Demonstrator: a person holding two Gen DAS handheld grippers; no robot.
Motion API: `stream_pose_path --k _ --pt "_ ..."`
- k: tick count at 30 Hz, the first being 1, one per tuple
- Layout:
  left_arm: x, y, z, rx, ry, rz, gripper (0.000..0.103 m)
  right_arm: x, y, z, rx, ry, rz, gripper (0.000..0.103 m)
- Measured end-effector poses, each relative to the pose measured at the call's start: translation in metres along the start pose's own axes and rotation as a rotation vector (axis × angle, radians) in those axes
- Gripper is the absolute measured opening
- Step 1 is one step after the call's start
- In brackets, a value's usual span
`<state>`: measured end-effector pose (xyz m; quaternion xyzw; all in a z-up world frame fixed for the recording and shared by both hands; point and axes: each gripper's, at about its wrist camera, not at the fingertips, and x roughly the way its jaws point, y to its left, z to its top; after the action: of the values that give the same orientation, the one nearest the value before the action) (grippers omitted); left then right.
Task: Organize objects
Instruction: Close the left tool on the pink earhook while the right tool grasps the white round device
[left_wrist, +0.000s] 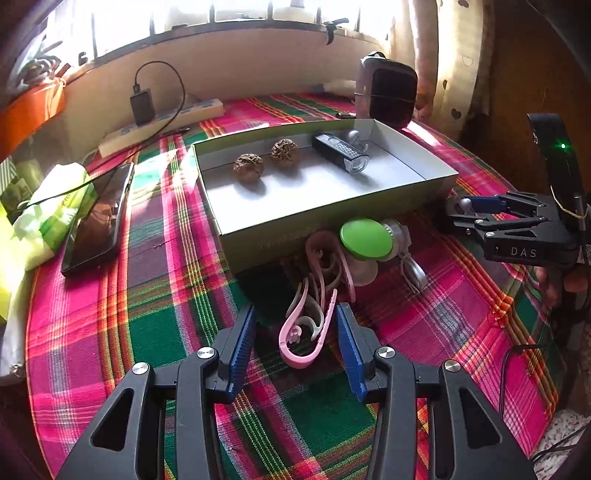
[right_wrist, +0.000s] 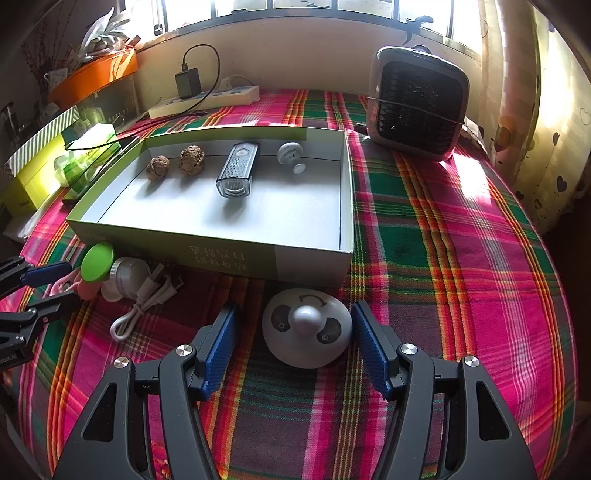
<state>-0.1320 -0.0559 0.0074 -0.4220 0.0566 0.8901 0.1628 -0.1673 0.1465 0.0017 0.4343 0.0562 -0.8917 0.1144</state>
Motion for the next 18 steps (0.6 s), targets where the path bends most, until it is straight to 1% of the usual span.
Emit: stream_pose_path --k 3,4,5,7,10,12,14,16,18 --pt "0.0002 0.0001 0.0011 -0.005 -0.004 -0.015 0.04 0.0001 -0.0002 0.0001 0.0 0.0 0.001 0.062" --pt "0.0 0.0009 0.0014 -0.011 -0.006 -0.02 0.037 0.0001 0.0001 0.0001 0.0 0.0 0.001 0.062" --pt "0.0001 0.0011 0.0016 -0.015 -0.006 -0.019 0.032 0.0 0.0002 0.0 -0.001 0.0 0.001 0.062" --pt "-0.0004 0.0014 0.0013 -0.017 -0.007 -0.021 0.027 0.0002 0.0004 0.0004 -0.001 0.0 0.001 0.062" --pt "-0.001 0.0013 0.0008 -0.021 -0.008 -0.023 0.023 -0.0001 0.0002 0.0008 0.003 -0.002 0.001 0.061" --pt "-0.0016 0.0016 0.0003 -0.028 -0.008 -0.025 0.023 -0.0005 -0.0005 0.0008 0.008 -0.004 -0.002 0.058" --pt "-0.0025 0.002 -0.0006 -0.036 -0.008 -0.029 0.023 -0.001 -0.0013 0.0006 0.011 -0.007 -0.006 0.052" --pt "-0.0038 0.002 -0.0024 -0.04 -0.008 -0.029 0.023 -0.0017 -0.0021 0.0004 0.012 -0.009 -0.007 0.049" --pt "-0.0054 0.0024 -0.0043 -0.047 -0.01 -0.028 0.023 -0.0022 -0.0024 0.0 0.013 -0.01 -0.004 0.048"
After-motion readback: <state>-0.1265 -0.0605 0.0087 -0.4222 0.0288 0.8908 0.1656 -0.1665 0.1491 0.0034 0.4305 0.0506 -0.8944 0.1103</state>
